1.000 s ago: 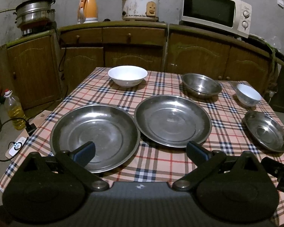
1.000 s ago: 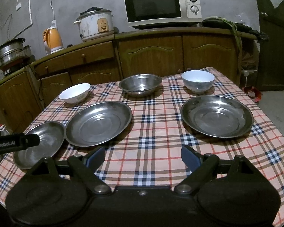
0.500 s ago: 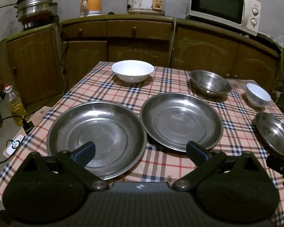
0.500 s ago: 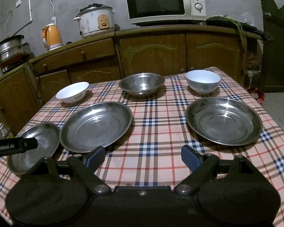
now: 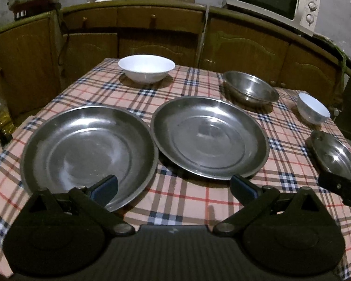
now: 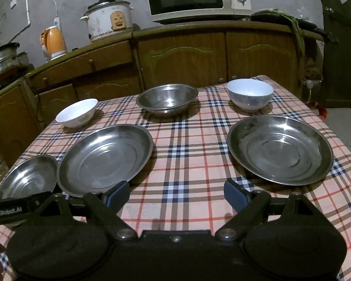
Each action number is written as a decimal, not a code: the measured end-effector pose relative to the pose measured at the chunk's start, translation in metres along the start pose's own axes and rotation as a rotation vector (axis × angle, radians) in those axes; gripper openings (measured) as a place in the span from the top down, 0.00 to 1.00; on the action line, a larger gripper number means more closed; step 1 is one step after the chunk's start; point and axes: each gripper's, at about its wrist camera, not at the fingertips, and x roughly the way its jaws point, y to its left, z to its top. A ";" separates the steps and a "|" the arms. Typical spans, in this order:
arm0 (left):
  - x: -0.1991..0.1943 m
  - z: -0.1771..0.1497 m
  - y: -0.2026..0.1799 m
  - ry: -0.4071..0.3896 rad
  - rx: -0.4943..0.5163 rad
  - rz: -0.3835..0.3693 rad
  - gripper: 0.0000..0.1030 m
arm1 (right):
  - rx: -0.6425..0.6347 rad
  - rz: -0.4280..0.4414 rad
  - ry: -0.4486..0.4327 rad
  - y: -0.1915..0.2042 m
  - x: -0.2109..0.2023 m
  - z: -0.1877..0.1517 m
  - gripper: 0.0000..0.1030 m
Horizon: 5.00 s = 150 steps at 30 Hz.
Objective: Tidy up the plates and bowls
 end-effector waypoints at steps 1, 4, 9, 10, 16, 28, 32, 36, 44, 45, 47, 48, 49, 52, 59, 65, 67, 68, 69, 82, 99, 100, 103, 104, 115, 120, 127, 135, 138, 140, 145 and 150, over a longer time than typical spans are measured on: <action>0.004 0.001 0.000 0.001 -0.004 0.000 0.00 | 0.000 0.000 0.002 -0.001 0.002 0.000 0.00; 0.015 0.006 -0.001 0.007 -0.021 -0.005 0.00 | -0.001 0.004 0.011 -0.003 0.012 0.003 0.00; 0.037 0.015 -0.004 0.032 -0.068 -0.029 0.00 | -0.036 0.047 0.010 0.000 0.040 0.016 0.00; 0.042 0.016 -0.005 0.038 -0.079 -0.031 0.02 | -0.036 0.075 0.009 0.000 0.049 0.021 0.00; 0.064 0.021 -0.005 0.059 -0.113 -0.011 0.08 | -0.090 0.147 0.038 0.011 0.109 0.049 0.00; 0.086 0.036 0.004 0.027 -0.115 0.066 0.44 | -0.060 0.285 0.180 0.028 0.197 0.075 0.64; 0.084 0.039 0.006 0.008 -0.103 0.082 0.60 | -0.046 0.261 0.173 0.020 0.193 0.073 0.86; 0.080 0.041 0.005 -0.003 -0.094 0.059 0.71 | -0.042 0.247 0.148 0.010 0.174 0.067 0.87; 0.063 0.033 -0.005 -0.004 -0.076 -0.027 0.82 | 0.041 0.198 0.073 -0.018 0.115 0.052 0.88; 0.060 0.032 -0.008 -0.005 -0.070 -0.035 0.82 | 0.049 0.191 0.061 -0.022 0.105 0.049 0.88; 0.052 0.031 -0.014 -0.013 -0.053 -0.056 0.82 | 0.056 0.174 0.035 -0.027 0.088 0.044 0.87; 0.048 0.031 -0.016 -0.020 -0.043 -0.063 0.82 | 0.059 0.168 0.027 -0.029 0.080 0.042 0.87; 0.043 0.031 -0.018 -0.025 -0.036 -0.072 0.82 | 0.066 0.163 0.020 -0.032 0.073 0.040 0.87; 0.028 0.030 -0.026 -0.042 -0.008 -0.104 0.82 | 0.088 0.142 -0.004 -0.041 0.050 0.032 0.87; -0.006 0.025 -0.045 -0.080 0.067 -0.150 0.82 | 0.127 0.104 -0.054 -0.056 0.002 0.020 0.86; -0.026 0.016 -0.054 -0.104 0.112 -0.169 0.82 | 0.139 0.080 -0.086 -0.064 -0.033 0.009 0.86; -0.032 0.013 -0.056 -0.110 0.119 -0.175 0.82 | 0.149 0.076 -0.087 -0.066 -0.041 0.005 0.86; -0.035 0.012 -0.056 -0.112 0.120 -0.178 0.82 | 0.150 0.073 -0.086 -0.066 -0.043 0.003 0.86; -0.037 0.011 -0.056 -0.114 0.123 -0.178 0.82 | 0.151 0.073 -0.086 -0.066 -0.046 0.001 0.86; -0.043 -0.004 -0.051 -0.111 0.137 -0.149 0.82 | 0.135 0.081 -0.069 -0.061 -0.049 -0.016 0.86; -0.040 -0.011 -0.047 -0.105 0.146 -0.116 0.82 | 0.113 0.086 -0.041 -0.056 -0.036 -0.022 0.86; -0.040 -0.011 -0.047 -0.105 0.146 -0.114 0.82 | 0.112 0.085 -0.039 -0.056 -0.035 -0.022 0.86; -0.038 -0.013 -0.047 -0.099 0.148 -0.109 0.82 | 0.110 0.084 -0.033 -0.056 -0.031 -0.023 0.86; -0.036 -0.013 -0.047 -0.097 0.148 -0.108 0.82 | 0.109 0.083 -0.029 -0.056 -0.030 -0.023 0.86; -0.026 -0.016 -0.046 -0.076 0.149 -0.098 0.82 | 0.099 0.076 -0.005 -0.057 -0.018 -0.028 0.85; -0.021 -0.018 -0.046 -0.067 0.153 -0.095 0.82 | 0.100 0.073 0.008 -0.059 -0.011 -0.031 0.85; -0.015 -0.020 -0.047 -0.056 0.162 -0.088 0.82 | 0.093 0.067 0.021 -0.058 -0.005 -0.033 0.85; -0.006 -0.023 -0.047 -0.043 0.167 -0.081 0.82 | 0.089 0.064 0.043 -0.060 0.006 -0.036 0.85; -0.003 -0.024 -0.047 -0.038 0.169 -0.078 0.82 | 0.087 0.063 0.049 -0.060 0.010 -0.037 0.85; 0.000 -0.025 -0.047 -0.035 0.168 -0.075 0.82 | 0.085 0.063 0.050 -0.060 0.012 -0.037 0.85; 0.006 -0.027 -0.048 -0.034 0.174 -0.069 0.82 | 0.078 0.060 0.055 -0.059 0.019 -0.038 0.85; 0.012 -0.029 -0.046 -0.026 0.170 -0.063 0.82 | 0.076 0.063 0.066 -0.059 0.024 -0.040 0.85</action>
